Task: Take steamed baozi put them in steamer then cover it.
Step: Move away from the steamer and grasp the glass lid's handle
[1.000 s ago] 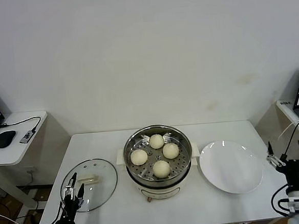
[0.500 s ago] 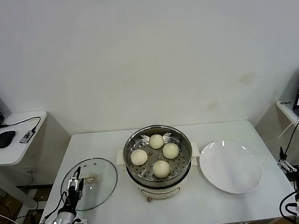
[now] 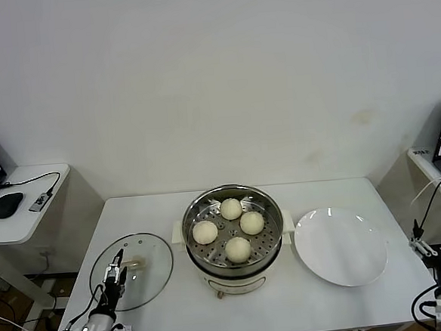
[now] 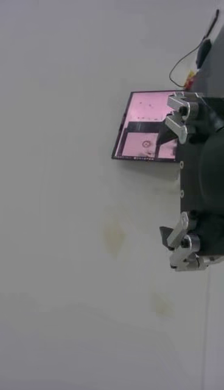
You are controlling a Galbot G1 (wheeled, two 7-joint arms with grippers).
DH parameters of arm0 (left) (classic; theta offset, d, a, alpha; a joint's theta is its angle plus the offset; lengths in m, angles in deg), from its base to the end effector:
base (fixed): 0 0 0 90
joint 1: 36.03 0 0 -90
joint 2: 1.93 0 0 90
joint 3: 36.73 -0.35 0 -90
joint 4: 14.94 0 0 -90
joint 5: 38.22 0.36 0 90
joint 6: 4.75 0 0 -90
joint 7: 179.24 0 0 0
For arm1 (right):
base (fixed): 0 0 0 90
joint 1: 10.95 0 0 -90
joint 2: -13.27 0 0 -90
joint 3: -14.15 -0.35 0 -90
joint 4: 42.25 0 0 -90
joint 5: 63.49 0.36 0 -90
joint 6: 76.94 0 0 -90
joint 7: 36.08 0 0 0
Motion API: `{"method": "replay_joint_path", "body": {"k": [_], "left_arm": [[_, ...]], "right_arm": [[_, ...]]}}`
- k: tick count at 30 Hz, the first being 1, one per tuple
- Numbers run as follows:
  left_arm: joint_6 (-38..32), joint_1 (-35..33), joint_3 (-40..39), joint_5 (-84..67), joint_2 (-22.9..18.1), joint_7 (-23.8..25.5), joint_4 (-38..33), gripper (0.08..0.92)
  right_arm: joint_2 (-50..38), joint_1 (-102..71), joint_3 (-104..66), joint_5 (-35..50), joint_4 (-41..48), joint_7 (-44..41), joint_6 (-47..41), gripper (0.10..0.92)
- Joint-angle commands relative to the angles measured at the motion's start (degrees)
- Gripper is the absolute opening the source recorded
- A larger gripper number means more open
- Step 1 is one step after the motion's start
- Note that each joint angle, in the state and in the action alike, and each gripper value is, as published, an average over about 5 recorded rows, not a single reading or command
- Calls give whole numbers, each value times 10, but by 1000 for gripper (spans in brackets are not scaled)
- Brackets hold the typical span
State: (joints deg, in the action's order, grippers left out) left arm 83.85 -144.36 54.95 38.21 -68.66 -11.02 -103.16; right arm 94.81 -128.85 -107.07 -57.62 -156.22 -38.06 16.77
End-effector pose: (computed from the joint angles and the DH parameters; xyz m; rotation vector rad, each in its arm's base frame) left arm 0.2384 0.1524 -0.4241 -0.1812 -1.9774 -2.3377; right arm 0.1661 -0.1986 -0.2876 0.5855 3.0017 -0.4296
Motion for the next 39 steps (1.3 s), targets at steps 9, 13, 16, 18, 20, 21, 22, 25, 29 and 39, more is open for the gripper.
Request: {"method": "replay_joint_path", "body": {"k": [9,13,16,18,20,21,22,25,29,39], "left_arm": [[3,90,-23,3,9,20,80,823],[2,103,-27,3,6,19,94,823],[2,107,-29,1,6,19,94,823],[2,108,-31,-1,6,20,93,823],[1,108,-31,-2,6,23,94,823],[1,109,-32,-3,6,24,95,823],[1,109,-32,-4,6,25,96,823],[0,109,-33,-7,6,28,100,787],[-1,110,-33,-9,4,28,108,680],[-8,113,-31,-20,-3,13,130,385]], "right_arm": [[6,-1,4,-8,4,0,1,823],[7,0,7,-11,5,0,1,823],[8,0,9,-13,8,0,2,823],[9,0,11,-15,10,-1,3,823],[10,0,14,-17,11,-1,4,823],[10,0,15,-18,11,-1,4,823],[11,0,16,-19,11,-1,4,823],[11,0,19,-21,11,-1,4,823],[12,0,21,-23,11,-2,5,823],[14,-4,25,-27,10,-2,7,823]]}}
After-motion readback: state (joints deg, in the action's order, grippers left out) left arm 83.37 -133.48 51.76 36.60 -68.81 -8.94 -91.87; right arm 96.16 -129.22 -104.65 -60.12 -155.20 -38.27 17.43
